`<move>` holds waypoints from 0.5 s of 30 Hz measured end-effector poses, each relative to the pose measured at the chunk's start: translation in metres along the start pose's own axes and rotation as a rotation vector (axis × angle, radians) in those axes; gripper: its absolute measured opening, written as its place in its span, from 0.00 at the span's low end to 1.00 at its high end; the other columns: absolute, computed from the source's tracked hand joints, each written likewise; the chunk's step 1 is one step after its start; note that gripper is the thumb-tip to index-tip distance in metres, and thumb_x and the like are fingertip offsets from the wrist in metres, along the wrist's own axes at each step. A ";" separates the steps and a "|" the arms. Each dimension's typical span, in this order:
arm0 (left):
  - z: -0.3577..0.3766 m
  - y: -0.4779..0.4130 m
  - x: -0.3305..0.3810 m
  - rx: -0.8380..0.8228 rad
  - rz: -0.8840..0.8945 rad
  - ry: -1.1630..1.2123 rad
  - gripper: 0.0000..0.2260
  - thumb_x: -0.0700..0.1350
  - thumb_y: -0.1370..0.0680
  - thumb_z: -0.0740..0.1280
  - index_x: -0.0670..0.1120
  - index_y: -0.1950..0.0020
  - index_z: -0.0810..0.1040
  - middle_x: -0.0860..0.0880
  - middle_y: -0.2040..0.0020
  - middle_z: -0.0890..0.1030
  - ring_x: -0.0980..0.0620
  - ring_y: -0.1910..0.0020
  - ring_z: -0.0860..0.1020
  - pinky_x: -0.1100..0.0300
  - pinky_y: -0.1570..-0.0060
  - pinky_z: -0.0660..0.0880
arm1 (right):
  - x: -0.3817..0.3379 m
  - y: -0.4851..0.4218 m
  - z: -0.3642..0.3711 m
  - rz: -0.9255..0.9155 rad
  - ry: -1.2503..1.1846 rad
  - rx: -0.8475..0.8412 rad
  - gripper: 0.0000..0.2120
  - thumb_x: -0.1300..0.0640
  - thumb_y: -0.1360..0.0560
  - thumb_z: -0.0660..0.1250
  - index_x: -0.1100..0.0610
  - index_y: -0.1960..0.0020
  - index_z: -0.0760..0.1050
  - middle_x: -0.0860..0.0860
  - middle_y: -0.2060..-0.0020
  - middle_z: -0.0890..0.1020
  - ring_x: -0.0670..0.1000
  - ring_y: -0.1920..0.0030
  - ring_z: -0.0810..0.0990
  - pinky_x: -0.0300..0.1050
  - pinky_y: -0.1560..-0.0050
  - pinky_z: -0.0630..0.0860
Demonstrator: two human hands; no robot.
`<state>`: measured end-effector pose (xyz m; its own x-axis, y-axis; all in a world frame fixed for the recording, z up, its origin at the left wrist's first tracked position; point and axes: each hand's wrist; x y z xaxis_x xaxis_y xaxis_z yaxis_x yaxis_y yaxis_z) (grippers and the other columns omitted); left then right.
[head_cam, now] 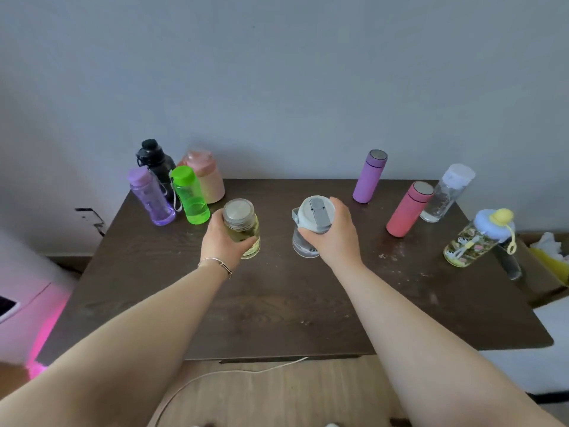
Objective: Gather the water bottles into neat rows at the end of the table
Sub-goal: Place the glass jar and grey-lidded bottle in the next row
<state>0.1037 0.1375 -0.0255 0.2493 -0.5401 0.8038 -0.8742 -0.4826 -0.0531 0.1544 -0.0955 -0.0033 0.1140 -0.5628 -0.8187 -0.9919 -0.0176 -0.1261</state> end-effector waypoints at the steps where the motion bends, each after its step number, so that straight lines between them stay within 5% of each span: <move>1: -0.014 -0.002 -0.009 -0.004 0.006 -0.001 0.36 0.50 0.36 0.80 0.49 0.33 0.66 0.50 0.39 0.76 0.47 0.41 0.75 0.59 0.47 0.68 | -0.010 0.005 0.013 0.003 -0.003 0.004 0.43 0.45 0.36 0.79 0.49 0.27 0.62 0.45 0.32 0.70 0.50 0.36 0.73 0.46 0.43 0.71; 15: -0.181 -0.048 -0.141 -0.118 0.096 -0.062 0.36 0.51 0.36 0.79 0.50 0.33 0.66 0.49 0.36 0.75 0.45 0.42 0.76 0.58 0.49 0.70 | -0.128 0.080 0.188 0.083 0.007 0.095 0.41 0.44 0.36 0.79 0.49 0.29 0.64 0.46 0.35 0.71 0.49 0.39 0.73 0.45 0.46 0.72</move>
<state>0.0346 0.3616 -0.0289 0.1842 -0.6228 0.7604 -0.9372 -0.3444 -0.0551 0.0714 0.1308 -0.0140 0.0307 -0.5647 -0.8247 -0.9880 0.1079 -0.1107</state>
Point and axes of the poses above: each hand's wrist, its own y-axis away from the middle knuckle, its own z-axis out of the palm, x = y × z
